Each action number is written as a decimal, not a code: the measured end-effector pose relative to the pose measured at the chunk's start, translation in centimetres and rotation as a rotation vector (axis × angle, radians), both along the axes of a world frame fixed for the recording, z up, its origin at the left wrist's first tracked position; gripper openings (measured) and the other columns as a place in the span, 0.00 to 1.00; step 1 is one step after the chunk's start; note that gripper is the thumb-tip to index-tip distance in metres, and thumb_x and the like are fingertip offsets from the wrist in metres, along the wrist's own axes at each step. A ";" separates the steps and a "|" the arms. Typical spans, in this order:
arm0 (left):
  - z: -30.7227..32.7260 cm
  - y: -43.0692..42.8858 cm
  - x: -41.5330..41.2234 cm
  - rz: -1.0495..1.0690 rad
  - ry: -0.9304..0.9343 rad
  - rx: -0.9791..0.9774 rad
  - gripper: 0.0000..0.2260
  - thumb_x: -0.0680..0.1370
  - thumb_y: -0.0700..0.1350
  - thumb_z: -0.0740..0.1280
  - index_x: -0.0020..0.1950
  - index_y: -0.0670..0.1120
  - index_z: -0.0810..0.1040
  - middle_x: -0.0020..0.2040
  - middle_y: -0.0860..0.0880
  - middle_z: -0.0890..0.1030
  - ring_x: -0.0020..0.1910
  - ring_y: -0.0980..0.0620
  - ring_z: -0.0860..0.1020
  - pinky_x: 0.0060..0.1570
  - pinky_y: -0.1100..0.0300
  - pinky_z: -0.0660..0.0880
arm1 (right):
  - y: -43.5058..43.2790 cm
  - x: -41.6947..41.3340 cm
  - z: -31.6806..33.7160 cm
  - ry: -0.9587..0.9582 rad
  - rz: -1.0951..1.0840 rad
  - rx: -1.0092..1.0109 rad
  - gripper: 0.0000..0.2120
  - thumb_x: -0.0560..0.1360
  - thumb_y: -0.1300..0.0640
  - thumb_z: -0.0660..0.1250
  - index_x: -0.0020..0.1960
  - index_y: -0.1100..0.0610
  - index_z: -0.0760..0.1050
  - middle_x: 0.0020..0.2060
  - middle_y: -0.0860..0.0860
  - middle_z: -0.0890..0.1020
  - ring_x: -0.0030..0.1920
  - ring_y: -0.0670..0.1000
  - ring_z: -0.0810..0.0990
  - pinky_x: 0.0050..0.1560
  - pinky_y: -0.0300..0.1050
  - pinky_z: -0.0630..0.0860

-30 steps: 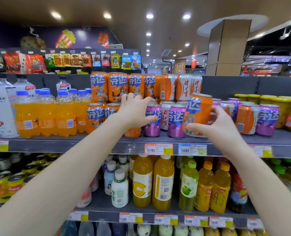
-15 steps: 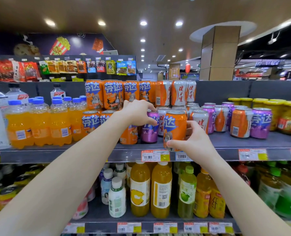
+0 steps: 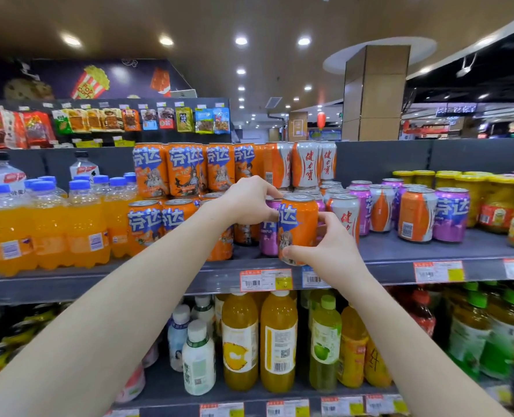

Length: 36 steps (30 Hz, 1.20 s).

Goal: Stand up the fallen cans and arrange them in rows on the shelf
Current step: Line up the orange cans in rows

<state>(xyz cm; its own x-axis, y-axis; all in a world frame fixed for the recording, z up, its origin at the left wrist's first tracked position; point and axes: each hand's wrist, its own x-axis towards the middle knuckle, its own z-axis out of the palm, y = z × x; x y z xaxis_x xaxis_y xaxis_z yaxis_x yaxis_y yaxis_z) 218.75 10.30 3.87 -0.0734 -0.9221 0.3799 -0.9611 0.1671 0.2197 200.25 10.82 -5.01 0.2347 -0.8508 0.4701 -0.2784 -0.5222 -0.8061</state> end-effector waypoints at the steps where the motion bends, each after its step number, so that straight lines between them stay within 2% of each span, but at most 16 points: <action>1: 0.0 -0.2 0.0 -0.009 0.001 -0.006 0.26 0.76 0.51 0.75 0.72 0.48 0.77 0.71 0.47 0.77 0.65 0.48 0.78 0.57 0.55 0.78 | -0.1 0.0 0.0 -0.004 -0.002 0.001 0.35 0.65 0.53 0.83 0.64 0.44 0.66 0.55 0.43 0.76 0.48 0.39 0.76 0.39 0.32 0.73; 6: -0.1 -1.0 0.1 -0.057 0.043 0.019 0.26 0.76 0.50 0.75 0.73 0.47 0.76 0.72 0.48 0.76 0.69 0.48 0.76 0.60 0.56 0.77 | -0.6 -0.1 0.0 -0.013 -0.011 0.010 0.36 0.65 0.52 0.83 0.66 0.46 0.67 0.58 0.45 0.78 0.55 0.46 0.79 0.43 0.36 0.77; 8: -0.3 -1.2 0.0 -0.076 0.067 0.019 0.25 0.76 0.49 0.75 0.73 0.47 0.76 0.72 0.48 0.76 0.69 0.48 0.75 0.60 0.55 0.78 | -0.7 -0.2 0.0 -0.017 -0.013 0.006 0.36 0.65 0.53 0.83 0.66 0.46 0.67 0.57 0.45 0.78 0.53 0.44 0.80 0.43 0.36 0.78; 11: -0.5 -1.3 -0.3 -0.078 0.105 0.013 0.26 0.77 0.48 0.75 0.73 0.47 0.76 0.72 0.47 0.76 0.69 0.48 0.75 0.57 0.58 0.76 | -0.6 -0.4 0.2 -0.017 -0.016 0.009 0.36 0.64 0.53 0.84 0.64 0.46 0.67 0.56 0.45 0.78 0.52 0.44 0.79 0.41 0.35 0.77; 14: -0.5 -1.4 -0.5 -0.087 0.118 0.012 0.25 0.76 0.48 0.75 0.73 0.47 0.76 0.72 0.46 0.76 0.68 0.49 0.76 0.55 0.60 0.76 | -0.6 -0.7 0.2 -0.025 -0.023 0.011 0.36 0.65 0.54 0.83 0.65 0.46 0.67 0.58 0.45 0.78 0.55 0.47 0.79 0.41 0.35 0.76; 18: -0.3 -1.3 -0.1 -0.098 0.104 0.038 0.24 0.77 0.49 0.75 0.73 0.48 0.77 0.73 0.47 0.75 0.70 0.48 0.74 0.61 0.56 0.75 | -0.5 -0.7 0.3 -0.008 -0.017 0.015 0.35 0.66 0.54 0.83 0.64 0.45 0.66 0.57 0.44 0.77 0.57 0.47 0.78 0.42 0.35 0.76; 21: 0.2 -0.9 0.5 -0.116 0.074 0.095 0.25 0.77 0.51 0.74 0.74 0.51 0.75 0.72 0.50 0.76 0.69 0.50 0.74 0.57 0.60 0.74 | -0.4 -0.3 0.2 0.022 -0.024 0.007 0.35 0.66 0.53 0.83 0.65 0.45 0.66 0.56 0.43 0.77 0.55 0.45 0.78 0.39 0.33 0.74; 24: 1.1 0.3 2.1 -0.102 0.055 0.074 0.27 0.77 0.54 0.74 0.76 0.55 0.72 0.66 0.51 0.79 0.63 0.52 0.78 0.51 0.64 0.73 | -0.3 0.3 0.1 0.027 -0.009 0.005 0.38 0.64 0.53 0.84 0.68 0.48 0.68 0.58 0.44 0.79 0.54 0.45 0.80 0.42 0.35 0.77; 27: 2.1 2.5 5.3 0.007 0.024 0.005 0.23 0.76 0.57 0.73 0.71 0.56 0.76 0.61 0.52 0.80 0.60 0.52 0.79 0.53 0.60 0.75 | 0.1 1.5 0.5 0.028 0.023 0.011 0.37 0.63 0.53 0.84 0.65 0.46 0.68 0.54 0.41 0.78 0.49 0.40 0.79 0.40 0.32 0.76; 31: 1.5 4.8 9.0 0.115 -0.035 0.038 0.21 0.73 0.65 0.72 0.61 0.56 0.81 0.56 0.53 0.82 0.56 0.53 0.80 0.54 0.58 0.78 | 0.6 4.2 0.9 0.037 0.019 0.010 0.35 0.62 0.52 0.84 0.61 0.44 0.68 0.47 0.36 0.77 0.45 0.38 0.79 0.38 0.31 0.75; 34: 0.3 5.8 9.9 0.116 -0.056 0.032 0.25 0.72 0.69 0.71 0.65 0.59 0.79 0.62 0.54 0.80 0.60 0.53 0.78 0.58 0.53 0.77 | 0.9 6.4 0.6 0.061 -0.026 0.006 0.32 0.62 0.53 0.82 0.59 0.45 0.67 0.45 0.37 0.76 0.43 0.39 0.78 0.37 0.33 0.73; 36: -0.5 6.0 10.2 0.099 -0.078 -0.017 0.24 0.74 0.68 0.70 0.67 0.60 0.77 0.65 0.55 0.79 0.63 0.52 0.77 0.61 0.49 0.77 | 1.1 7.9 0.2 0.075 -0.086 -0.013 0.33 0.61 0.50 0.82 0.59 0.45 0.67 0.48 0.42 0.77 0.47 0.44 0.79 0.42 0.40 0.79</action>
<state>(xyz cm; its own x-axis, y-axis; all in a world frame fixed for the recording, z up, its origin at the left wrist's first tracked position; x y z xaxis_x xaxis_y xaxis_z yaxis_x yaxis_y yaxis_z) 228.93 16.33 3.33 -0.0118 -0.9196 0.3927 -0.9872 0.0732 0.1417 208.11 11.88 -4.85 0.1959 -0.8635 0.4647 -0.3824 -0.5036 -0.7747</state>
